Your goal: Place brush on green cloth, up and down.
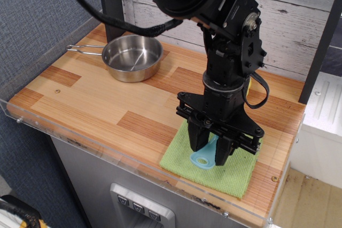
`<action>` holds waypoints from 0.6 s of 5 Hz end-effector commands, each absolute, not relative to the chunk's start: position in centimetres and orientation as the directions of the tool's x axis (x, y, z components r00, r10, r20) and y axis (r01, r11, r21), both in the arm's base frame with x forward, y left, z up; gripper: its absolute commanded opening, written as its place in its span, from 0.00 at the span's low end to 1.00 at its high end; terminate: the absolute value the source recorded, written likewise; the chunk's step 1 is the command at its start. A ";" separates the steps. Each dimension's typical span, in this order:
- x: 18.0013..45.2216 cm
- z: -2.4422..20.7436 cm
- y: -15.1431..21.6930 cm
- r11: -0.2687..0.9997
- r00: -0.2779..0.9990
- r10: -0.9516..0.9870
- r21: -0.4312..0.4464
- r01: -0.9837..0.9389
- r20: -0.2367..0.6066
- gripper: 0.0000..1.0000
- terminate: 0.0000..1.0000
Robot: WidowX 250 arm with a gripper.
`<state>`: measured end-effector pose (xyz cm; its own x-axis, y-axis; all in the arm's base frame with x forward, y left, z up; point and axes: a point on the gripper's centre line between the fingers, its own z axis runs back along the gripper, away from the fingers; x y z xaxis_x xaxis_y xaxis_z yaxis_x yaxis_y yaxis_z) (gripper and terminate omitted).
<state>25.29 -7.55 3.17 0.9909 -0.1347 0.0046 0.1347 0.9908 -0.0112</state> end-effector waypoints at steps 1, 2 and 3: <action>25.0 5.0 -6.6 0.993 0.992 -0.109 -0.029 0.111 0.070 1.00 0.00; 24.8 5.9 -5.5 0.995 0.992 -0.099 -0.022 0.101 0.077 1.00 0.00; 24.8 10.9 -2.7 0.993 0.979 -0.115 0.047 0.108 0.169 1.00 0.00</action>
<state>24.76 -2.43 10.48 0.9847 -0.1108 0.1343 0.1061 0.9935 0.0419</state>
